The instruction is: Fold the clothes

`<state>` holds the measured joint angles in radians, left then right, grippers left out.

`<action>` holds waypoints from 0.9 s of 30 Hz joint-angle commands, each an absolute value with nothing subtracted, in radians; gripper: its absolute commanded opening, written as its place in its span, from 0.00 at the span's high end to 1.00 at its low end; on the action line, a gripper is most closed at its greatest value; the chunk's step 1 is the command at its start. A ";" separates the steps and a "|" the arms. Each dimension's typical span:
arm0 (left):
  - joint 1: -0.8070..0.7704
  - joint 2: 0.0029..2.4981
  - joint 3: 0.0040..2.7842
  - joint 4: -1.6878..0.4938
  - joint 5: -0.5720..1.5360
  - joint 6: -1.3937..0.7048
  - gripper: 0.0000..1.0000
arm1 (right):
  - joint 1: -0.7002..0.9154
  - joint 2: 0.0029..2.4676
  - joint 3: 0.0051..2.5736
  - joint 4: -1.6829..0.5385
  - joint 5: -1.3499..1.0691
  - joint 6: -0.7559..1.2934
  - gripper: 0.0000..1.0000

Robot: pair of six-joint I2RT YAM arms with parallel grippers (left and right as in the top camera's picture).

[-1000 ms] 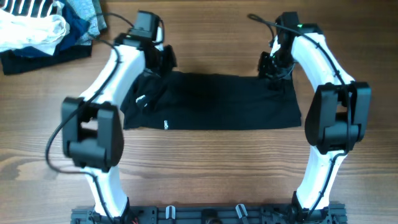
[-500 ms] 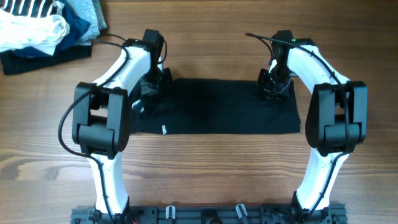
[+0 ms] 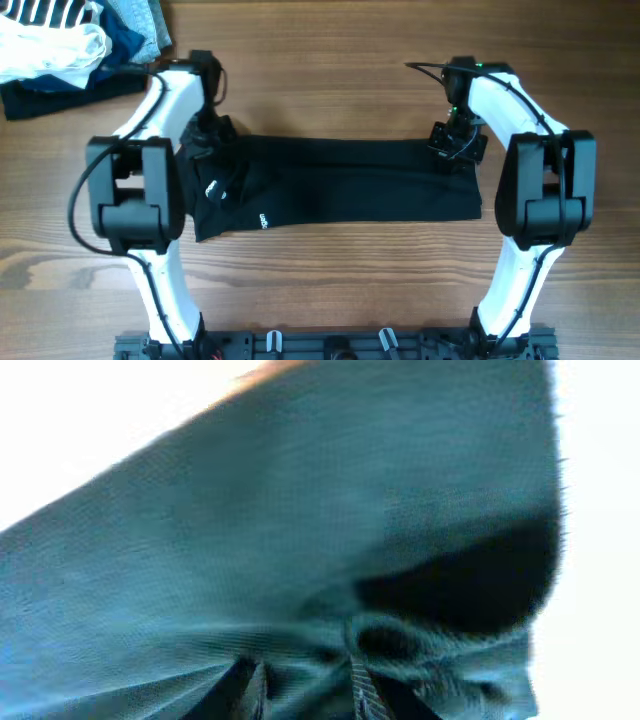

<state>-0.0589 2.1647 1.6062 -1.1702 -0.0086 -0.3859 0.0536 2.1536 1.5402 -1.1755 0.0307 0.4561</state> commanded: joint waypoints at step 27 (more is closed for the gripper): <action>-0.307 1.979 1.589 -1.016 0.221 -0.322 0.95 | 0.121 2.112 1.692 -1.291 -0.203 0.269 0.76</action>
